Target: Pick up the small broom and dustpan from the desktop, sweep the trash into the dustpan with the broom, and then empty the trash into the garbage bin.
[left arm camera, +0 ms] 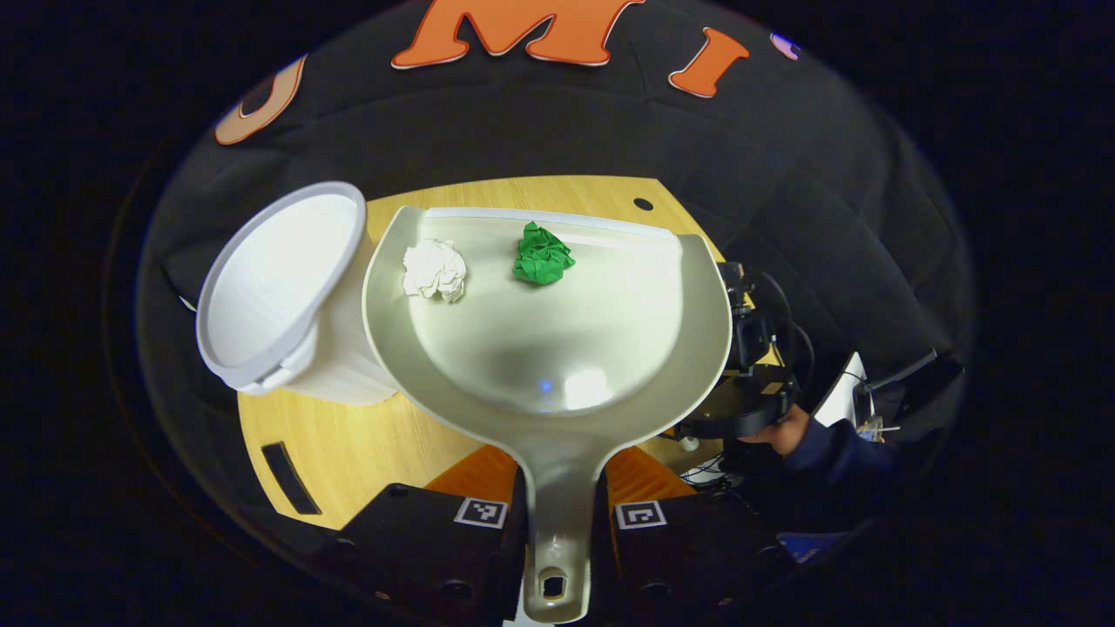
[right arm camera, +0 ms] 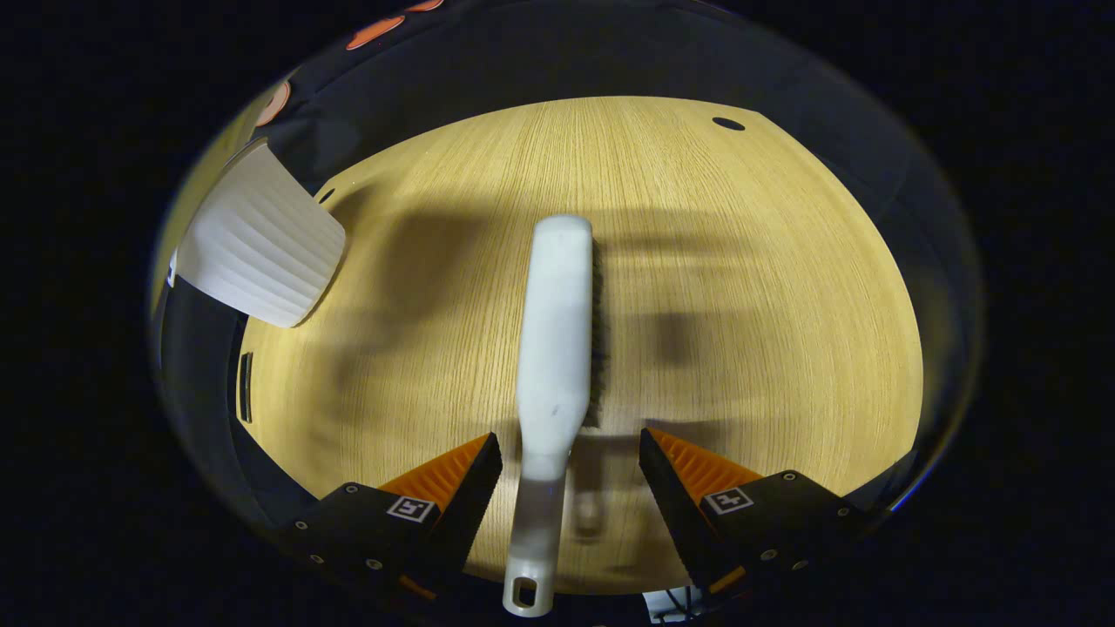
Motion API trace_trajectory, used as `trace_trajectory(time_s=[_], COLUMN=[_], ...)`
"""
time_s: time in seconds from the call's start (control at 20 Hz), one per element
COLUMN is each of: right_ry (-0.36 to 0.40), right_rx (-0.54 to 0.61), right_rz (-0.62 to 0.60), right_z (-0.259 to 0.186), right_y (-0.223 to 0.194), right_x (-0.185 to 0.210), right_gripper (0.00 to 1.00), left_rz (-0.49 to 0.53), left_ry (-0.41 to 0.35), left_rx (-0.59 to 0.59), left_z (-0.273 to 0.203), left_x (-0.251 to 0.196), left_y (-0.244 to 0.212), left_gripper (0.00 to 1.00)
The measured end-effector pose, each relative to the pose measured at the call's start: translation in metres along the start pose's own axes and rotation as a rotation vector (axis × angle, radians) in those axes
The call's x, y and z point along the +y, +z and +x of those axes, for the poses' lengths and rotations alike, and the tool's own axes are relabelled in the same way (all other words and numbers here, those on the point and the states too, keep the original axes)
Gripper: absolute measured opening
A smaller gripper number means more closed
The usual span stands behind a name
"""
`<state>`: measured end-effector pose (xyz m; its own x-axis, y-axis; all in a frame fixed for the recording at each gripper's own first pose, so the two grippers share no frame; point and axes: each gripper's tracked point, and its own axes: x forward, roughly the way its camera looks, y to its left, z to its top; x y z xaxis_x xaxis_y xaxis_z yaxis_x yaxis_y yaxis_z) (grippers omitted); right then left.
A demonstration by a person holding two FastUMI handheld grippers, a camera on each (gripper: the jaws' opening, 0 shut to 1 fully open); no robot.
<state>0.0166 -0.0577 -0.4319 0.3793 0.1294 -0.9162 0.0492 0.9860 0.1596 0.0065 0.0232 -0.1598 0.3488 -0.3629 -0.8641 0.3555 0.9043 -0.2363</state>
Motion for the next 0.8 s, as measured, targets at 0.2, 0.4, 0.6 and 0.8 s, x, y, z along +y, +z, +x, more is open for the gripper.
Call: trace_trajectory(time_s=[0.2, 0.4, 0.6, 0.8], right_ry=[0.015, 0.018, 0.014, 0.013], right_rx=[0.002, -0.015, -0.024, -0.024], right_rz=[-0.008, 0.0, 0.002, 0.003], right_z=[-0.002, -0.005, -0.006, -0.006], right_y=[0.0, 0.006, 0.009, 0.008], right_x=[0.005, 0.005, 0.005, 0.007], right_gripper=[0.96, 0.96, 0.96, 0.97], left_rz=[-0.009, -0.055, 0.091, 0.292], left_ry=[0.156, 0.348, 0.542, 0.686], left_rx=[-0.031, 0.057, 0.168, 0.241], left_z=[-0.022, -0.038, -0.047, -0.058], left_x=[0.064, 0.135, 0.161, 0.167], left_y=[0.014, -0.011, -0.013, 0.004], left_gripper=[0.3, 0.31, 0.31, 0.31])
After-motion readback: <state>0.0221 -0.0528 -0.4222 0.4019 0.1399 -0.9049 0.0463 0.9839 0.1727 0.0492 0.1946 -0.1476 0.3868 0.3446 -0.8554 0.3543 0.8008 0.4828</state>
